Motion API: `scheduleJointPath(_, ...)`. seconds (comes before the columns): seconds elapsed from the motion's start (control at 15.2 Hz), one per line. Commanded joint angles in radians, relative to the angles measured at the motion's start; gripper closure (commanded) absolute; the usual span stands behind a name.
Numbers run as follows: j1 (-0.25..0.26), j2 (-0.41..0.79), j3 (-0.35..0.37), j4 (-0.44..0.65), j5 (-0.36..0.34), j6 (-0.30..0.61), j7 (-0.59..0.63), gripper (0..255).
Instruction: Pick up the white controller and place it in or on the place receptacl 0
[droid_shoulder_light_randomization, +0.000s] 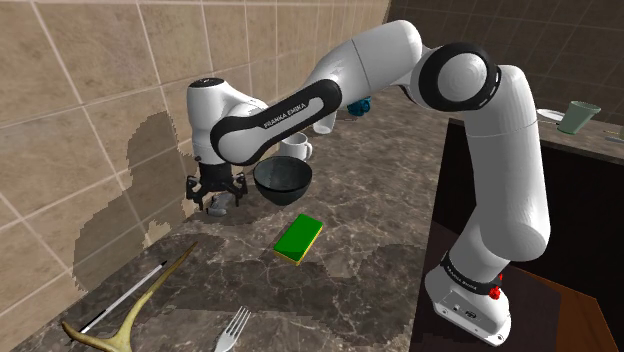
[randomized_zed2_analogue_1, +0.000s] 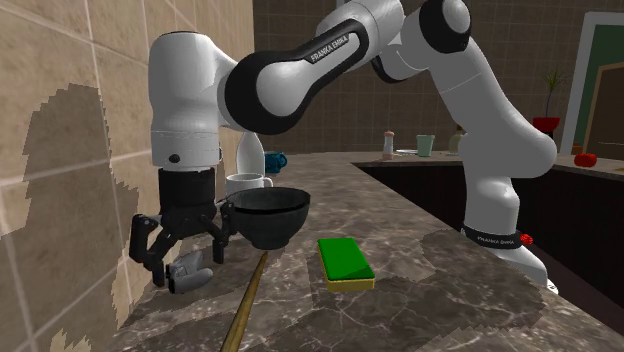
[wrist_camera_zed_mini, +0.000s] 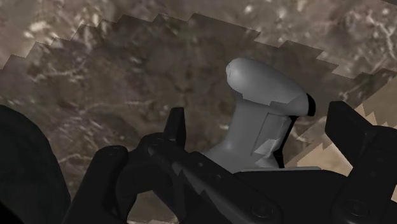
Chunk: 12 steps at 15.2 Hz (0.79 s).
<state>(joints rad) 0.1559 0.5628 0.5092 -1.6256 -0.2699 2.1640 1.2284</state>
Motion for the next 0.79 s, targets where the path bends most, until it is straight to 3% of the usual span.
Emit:
scheduleJointPath(0.0,0.0,0.0,0.0,0.0,0.0,0.0,0.0,0)
scheduleJointPath(0.07,0.0,0.0,0.0,0.0,0.0,0.0,0.0,255)
scheduleJointPath(0.73,-0.001,-0.006,0.002,0.004,0.004,-0.01,-0.002,255)
